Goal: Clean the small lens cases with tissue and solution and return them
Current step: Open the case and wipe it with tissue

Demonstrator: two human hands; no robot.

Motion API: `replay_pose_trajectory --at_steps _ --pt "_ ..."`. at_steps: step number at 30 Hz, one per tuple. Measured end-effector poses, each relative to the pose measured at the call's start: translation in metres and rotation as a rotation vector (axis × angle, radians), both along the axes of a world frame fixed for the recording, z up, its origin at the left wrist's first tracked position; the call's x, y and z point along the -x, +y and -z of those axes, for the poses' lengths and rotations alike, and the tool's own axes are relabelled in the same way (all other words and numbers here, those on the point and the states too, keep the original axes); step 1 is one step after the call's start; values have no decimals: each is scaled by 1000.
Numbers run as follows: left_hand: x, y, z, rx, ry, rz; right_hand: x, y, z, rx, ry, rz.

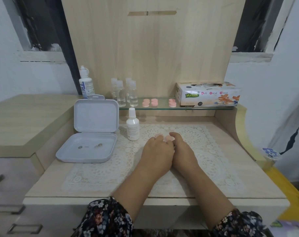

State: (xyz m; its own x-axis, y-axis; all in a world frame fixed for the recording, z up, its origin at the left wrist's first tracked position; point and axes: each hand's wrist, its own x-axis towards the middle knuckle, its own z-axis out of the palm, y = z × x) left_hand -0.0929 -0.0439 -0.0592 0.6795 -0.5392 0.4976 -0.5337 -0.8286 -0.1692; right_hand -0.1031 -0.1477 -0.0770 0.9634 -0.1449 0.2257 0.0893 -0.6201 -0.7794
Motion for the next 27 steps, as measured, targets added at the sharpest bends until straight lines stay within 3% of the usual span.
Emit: replay_pose_trajectory --at_steps 5,13,15,17,19,20,22,24,27 --pt "1 -7 -18 -133 108 -57 -3 -1 3 56 -20 11" --pt "-13 -5 -29 190 473 -204 -5 0 1 36 -8 7" --pt "-21 -2 -26 391 642 -236 -5 0 0 16 -5 -1" --pt "-29 7 -22 797 803 -234 -6 0 0 3 9 -6" --pt "-27 19 -18 1139 664 -223 -6 0 0 -21 27 -8" --pt "-23 24 -17 1179 501 -220 -7 0 0 -34 29 -5" --pt "-16 30 -12 1045 276 -123 -7 -1 0 -41 28 -2" --pt "-5 28 -8 725 269 -1 -7 -1 -1 -27 23 0" --pt "7 22 -6 204 164 1 -4 0 -2 12 5 -5"
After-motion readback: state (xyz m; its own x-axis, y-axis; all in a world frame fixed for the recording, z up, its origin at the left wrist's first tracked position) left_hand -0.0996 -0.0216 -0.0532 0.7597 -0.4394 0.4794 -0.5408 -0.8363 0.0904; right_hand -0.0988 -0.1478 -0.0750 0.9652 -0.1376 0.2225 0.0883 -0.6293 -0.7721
